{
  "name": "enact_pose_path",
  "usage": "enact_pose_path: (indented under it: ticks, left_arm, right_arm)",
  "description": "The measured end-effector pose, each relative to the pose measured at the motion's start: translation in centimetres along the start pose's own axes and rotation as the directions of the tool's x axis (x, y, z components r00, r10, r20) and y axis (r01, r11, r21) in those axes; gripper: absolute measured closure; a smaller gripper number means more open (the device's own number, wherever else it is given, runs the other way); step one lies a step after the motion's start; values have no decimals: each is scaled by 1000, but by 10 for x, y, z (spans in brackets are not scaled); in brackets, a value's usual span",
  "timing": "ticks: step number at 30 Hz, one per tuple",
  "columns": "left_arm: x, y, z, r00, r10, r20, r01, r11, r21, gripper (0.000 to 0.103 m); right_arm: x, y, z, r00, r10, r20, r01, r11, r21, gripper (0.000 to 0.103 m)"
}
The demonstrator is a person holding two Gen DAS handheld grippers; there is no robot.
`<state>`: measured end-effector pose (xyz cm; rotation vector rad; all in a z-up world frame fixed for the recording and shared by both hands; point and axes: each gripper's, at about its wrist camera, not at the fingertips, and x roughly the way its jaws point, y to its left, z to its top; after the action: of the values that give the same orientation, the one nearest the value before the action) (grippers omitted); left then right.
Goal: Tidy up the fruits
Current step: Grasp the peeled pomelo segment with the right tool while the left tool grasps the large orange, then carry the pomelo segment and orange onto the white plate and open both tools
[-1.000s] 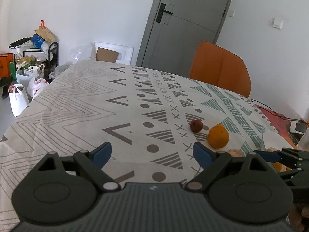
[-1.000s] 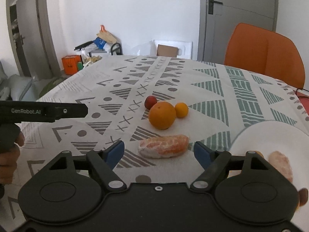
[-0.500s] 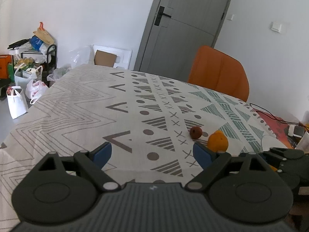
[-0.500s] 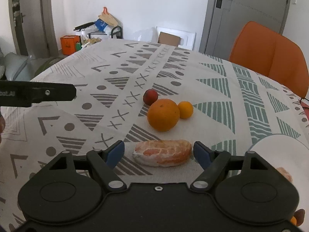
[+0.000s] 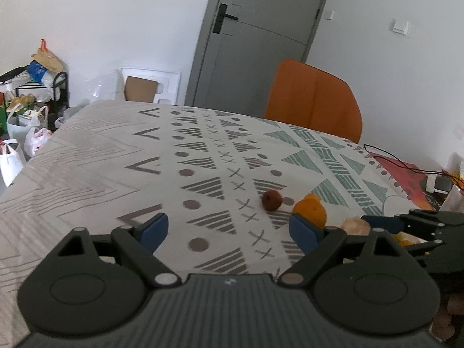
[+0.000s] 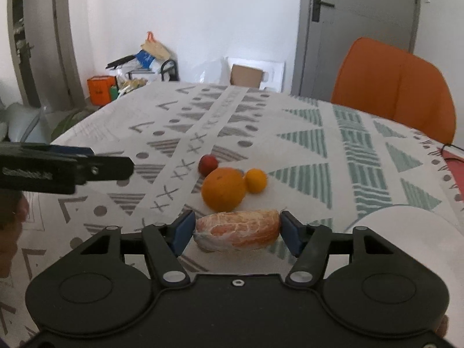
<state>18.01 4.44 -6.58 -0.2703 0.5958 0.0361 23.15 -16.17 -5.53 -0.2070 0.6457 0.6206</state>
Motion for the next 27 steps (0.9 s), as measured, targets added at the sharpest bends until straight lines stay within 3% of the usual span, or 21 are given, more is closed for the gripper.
enact_pose_path:
  ticks: [17,20,22,23,27]
  left_arm:
    - [39,-51,3,994,-93,-48,98,991,96,22]
    - [54,-57,1,991,-108,-72,115,989,93,33]
    - [63,-61,-1,989,-117,-96,125,988,93,50]
    - [68,-62,-2,985,-133,-114,143,986,85,66]
    - [68,-74,0,988,-117,-103,129,985,115,65]
  right_arm:
    - [-37,-49,-12,989,-125,79,113,984,134,42]
    - [-49,-57,-19,983,-162,86,146,975,166,42]
    - [-57,-65,-24,978,-188,90,168,966,195,42]
    - [-62,-69,-27,975,-204,92,181,961,209,42]
    - [-75,-87,-41,964,-253,89,222,939,264,42]
